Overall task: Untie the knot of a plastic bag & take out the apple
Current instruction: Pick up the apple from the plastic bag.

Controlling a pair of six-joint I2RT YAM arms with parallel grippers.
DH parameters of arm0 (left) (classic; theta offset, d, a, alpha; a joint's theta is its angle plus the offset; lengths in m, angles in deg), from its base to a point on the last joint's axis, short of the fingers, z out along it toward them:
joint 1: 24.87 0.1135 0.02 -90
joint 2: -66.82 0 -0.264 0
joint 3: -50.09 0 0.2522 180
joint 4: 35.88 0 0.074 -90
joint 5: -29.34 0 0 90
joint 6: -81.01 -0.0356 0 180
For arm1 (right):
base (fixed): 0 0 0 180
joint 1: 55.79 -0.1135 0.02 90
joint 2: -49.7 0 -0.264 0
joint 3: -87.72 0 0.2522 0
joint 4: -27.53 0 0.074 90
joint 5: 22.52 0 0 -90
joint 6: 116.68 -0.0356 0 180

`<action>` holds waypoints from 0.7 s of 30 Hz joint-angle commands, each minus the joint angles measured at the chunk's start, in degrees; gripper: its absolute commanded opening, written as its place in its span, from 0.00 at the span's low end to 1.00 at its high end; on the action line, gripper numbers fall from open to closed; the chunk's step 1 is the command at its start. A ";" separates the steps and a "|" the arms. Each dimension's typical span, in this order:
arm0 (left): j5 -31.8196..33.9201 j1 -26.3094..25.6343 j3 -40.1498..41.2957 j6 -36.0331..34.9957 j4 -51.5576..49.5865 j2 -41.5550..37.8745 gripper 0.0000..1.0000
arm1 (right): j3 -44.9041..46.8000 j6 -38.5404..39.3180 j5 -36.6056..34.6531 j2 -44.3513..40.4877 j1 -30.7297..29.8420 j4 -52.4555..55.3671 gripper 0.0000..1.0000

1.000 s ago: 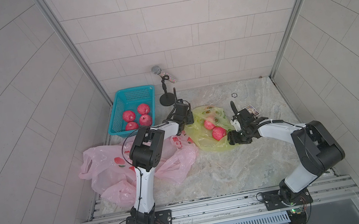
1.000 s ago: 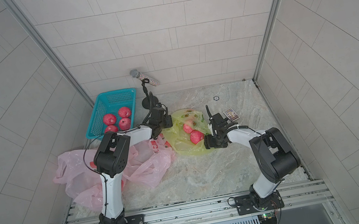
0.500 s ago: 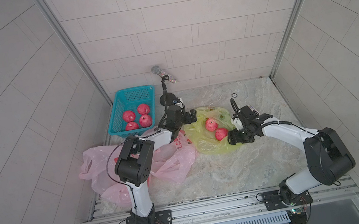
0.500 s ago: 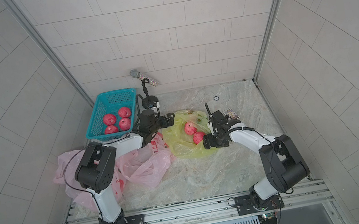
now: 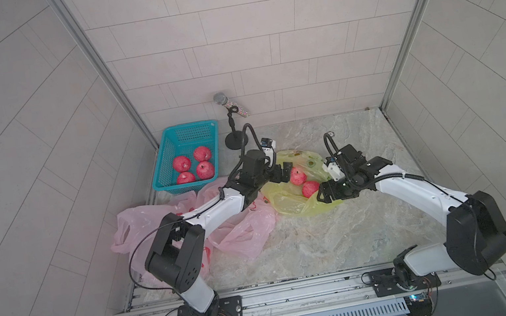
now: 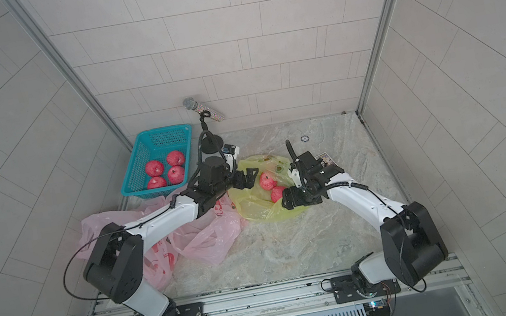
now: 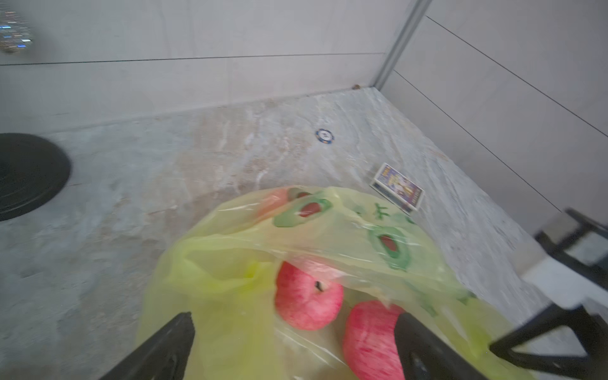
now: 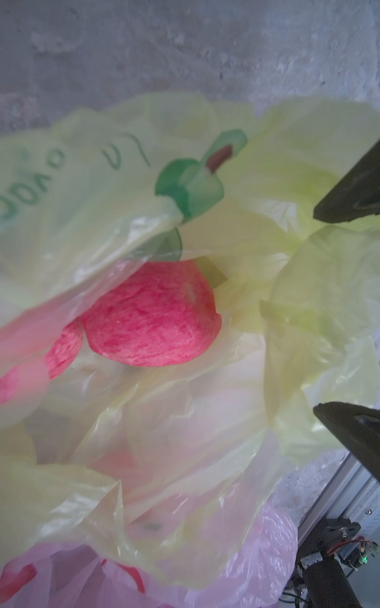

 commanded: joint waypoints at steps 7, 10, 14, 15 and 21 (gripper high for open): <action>-0.85 -5.71 -1.80 -3.92 -11.79 1.57 1.00 | -2.74 2.85 -0.46 -1.52 -0.33 -3.42 0.61; -0.20 -6.70 -2.60 -3.26 -12.40 3.58 1.00 | -2.81 2.65 0.73 1.55 -0.33 -5.88 0.50; -0.06 -7.11 -3.70 -3.48 -12.87 5.60 1.00 | -1.01 2.90 4.12 6.79 -0.17 -5.10 0.35; -0.27 -7.15 -4.05 -3.67 -12.93 6.23 1.00 | 0.25 2.60 4.17 7.13 -0.16 -5.23 0.31; -1.06 -8.30 -5.12 -4.81 -11.91 7.69 1.00 | 7.03 -1.14 0.97 4.43 1.19 -5.76 0.17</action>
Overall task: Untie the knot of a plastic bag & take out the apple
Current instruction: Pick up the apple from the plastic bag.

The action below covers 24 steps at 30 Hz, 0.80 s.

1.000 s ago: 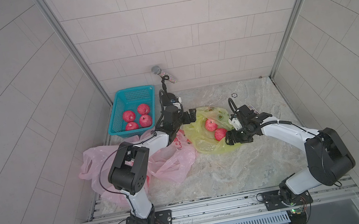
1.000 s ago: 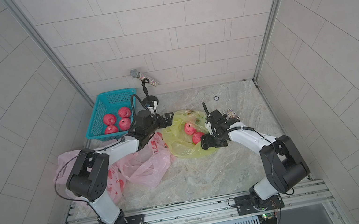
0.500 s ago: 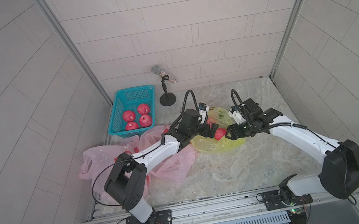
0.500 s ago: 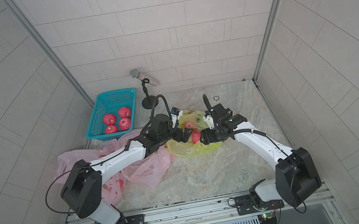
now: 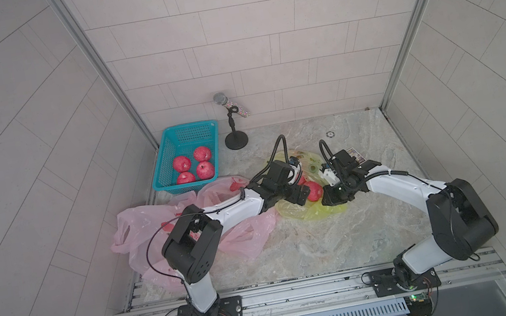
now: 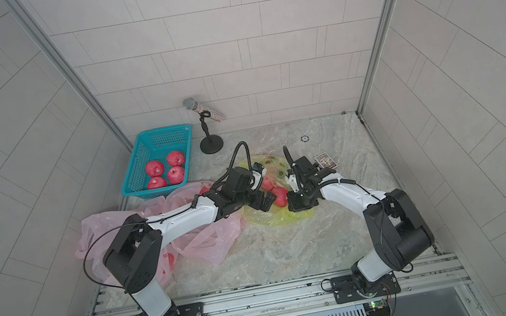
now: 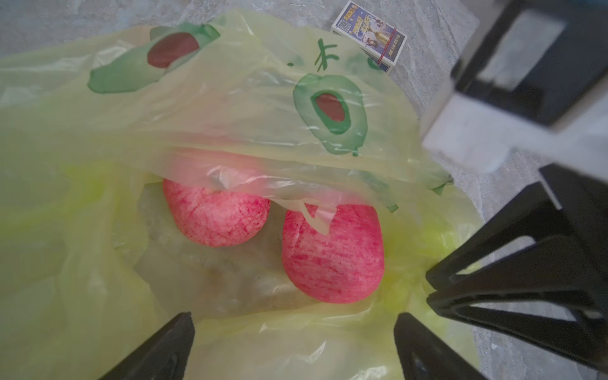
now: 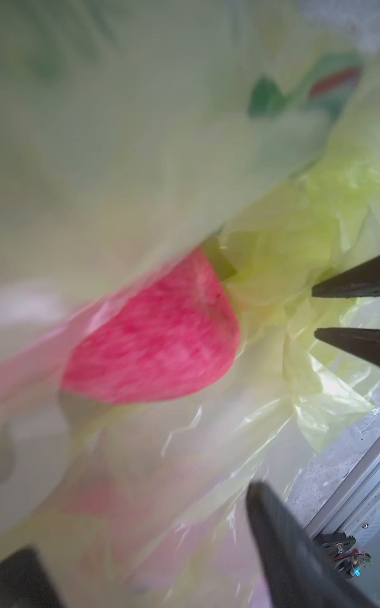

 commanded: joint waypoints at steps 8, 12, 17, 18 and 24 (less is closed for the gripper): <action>-2.94 -2.03 -4.25 -1.64 3.32 4.98 1.00 | 2.53 -2.85 -2.12 1.01 3.62 -3.18 0.16; -3.25 -2.23 -6.15 -1.36 2.99 7.84 1.00 | 2.42 -3.05 -0.50 1.71 3.63 -3.98 0.16; -4.64 -2.24 -7.58 -0.45 3.51 10.03 1.00 | 2.63 -2.72 0.24 1.21 3.64 -3.89 0.17; -5.14 -2.25 -7.88 -0.11 3.69 10.42 1.00 | 2.76 -2.71 0.39 1.06 3.63 -3.83 0.17; -7.15 -2.16 -9.56 2.11 5.21 13.65 1.00 | 3.30 -2.36 0.34 0.49 3.66 -3.69 0.17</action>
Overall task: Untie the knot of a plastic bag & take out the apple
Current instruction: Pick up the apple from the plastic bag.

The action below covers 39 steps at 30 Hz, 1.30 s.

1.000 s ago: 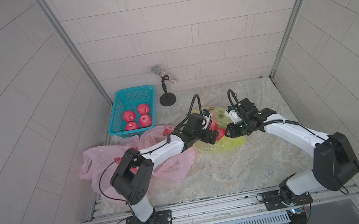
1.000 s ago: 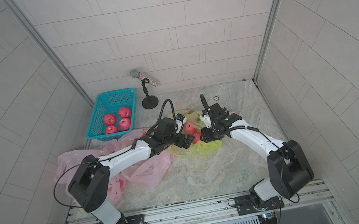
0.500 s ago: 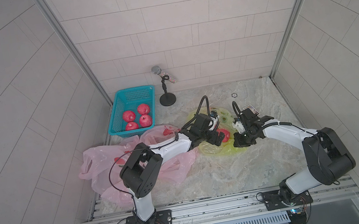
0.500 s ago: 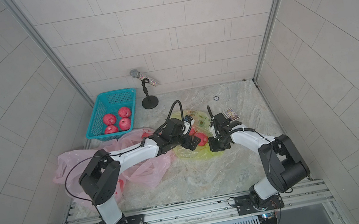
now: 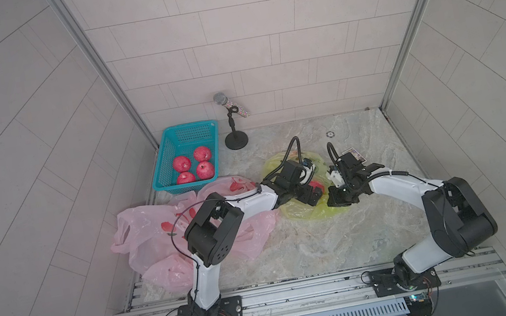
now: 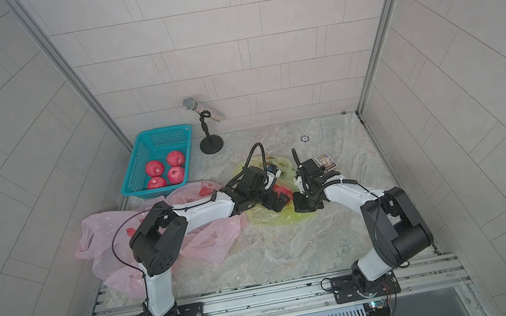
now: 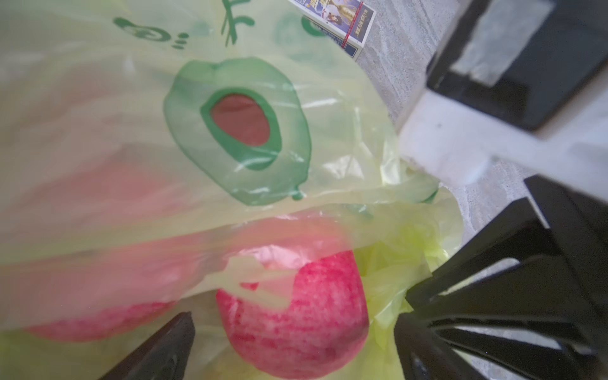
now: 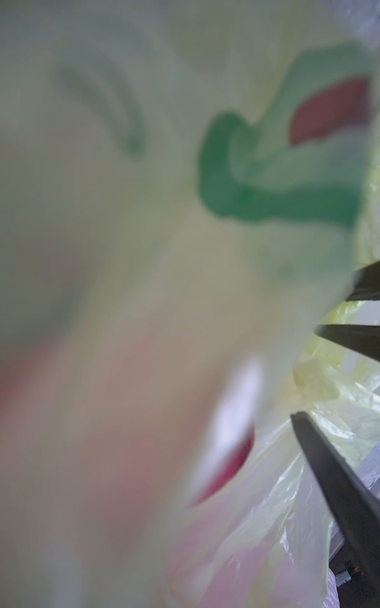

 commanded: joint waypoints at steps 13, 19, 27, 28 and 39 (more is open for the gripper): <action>-2.96 -0.05 -2.75 2.94 2.40 3.30 0.65 | 2.22 0.24 -0.10 -2.42 0.65 0.32 0.16; -3.25 0.01 -1.49 2.37 -0.87 0.26 0.58 | 2.04 0.26 -0.18 -2.19 1.24 0.34 0.16; -9.31 2.55 2.94 -0.68 -12.48 -11.10 0.59 | 0.29 0.61 0.06 -0.57 1.42 0.40 0.16; -9.81 2.88 4.15 -0.99 -12.61 -13.30 0.59 | 0.20 0.64 0.18 -0.50 1.44 0.49 0.16; -6.38 16.98 11.31 7.85 -5.33 -31.07 0.31 | -2.44 1.75 1.40 -3.14 0.83 2.42 0.31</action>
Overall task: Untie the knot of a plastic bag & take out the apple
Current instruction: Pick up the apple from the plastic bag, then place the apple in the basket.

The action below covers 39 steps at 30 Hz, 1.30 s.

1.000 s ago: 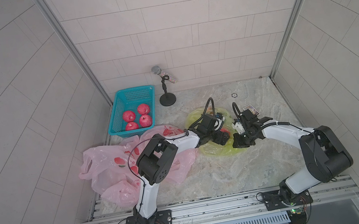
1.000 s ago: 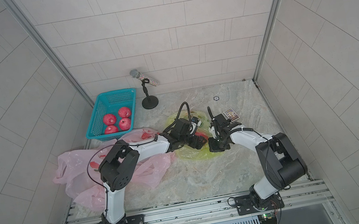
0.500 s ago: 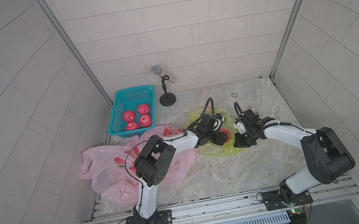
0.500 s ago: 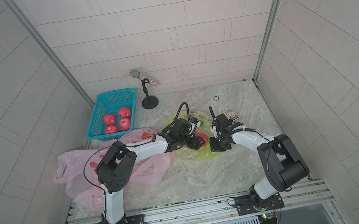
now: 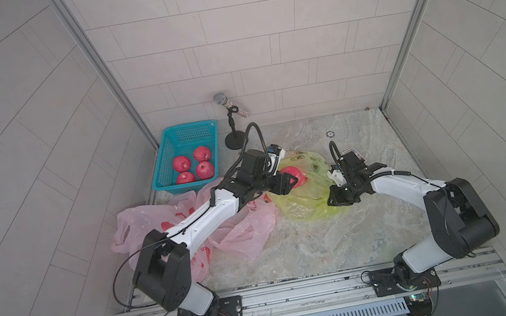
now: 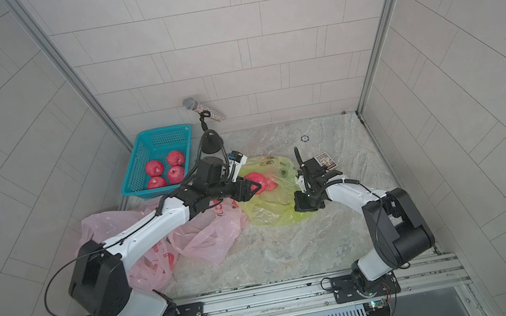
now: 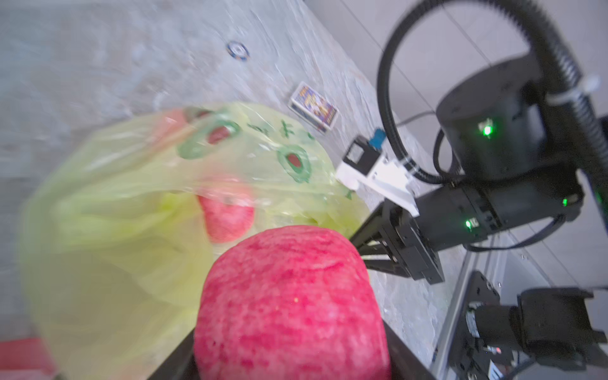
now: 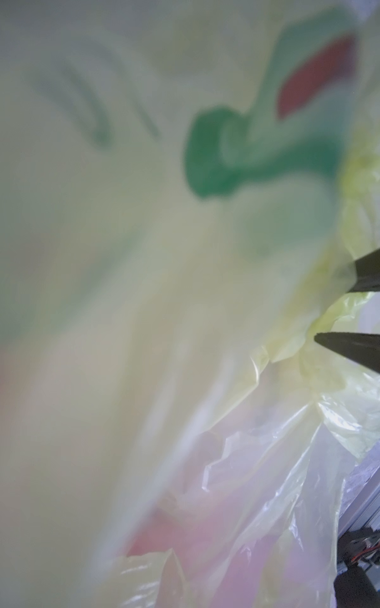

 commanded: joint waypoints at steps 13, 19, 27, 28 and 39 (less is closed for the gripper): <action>8.17 24.68 -11.42 1.93 0.88 2.15 0.00 | -9.39 1.90 2.85 -10.33 -1.63 9.34 1.00; 15.14 30.03 -21.31 0.34 -6.72 8.46 0.03 | -13.09 3.74 4.50 -12.48 -1.86 13.70 1.00; 20.56 34.12 -31.87 -1.31 -14.33 19.20 0.08 | -19.44 3.01 6.55 -12.35 -1.80 13.04 1.00; 21.34 34.37 -32.54 -1.53 -14.80 20.26 0.08 | -20.02 2.84 6.53 -11.86 -1.80 12.69 1.00; 29.62 35.26 -43.20 -3.15 -19.49 33.21 0.10 | -26.02 4.03 6.81 -2.76 -0.10 12.47 1.00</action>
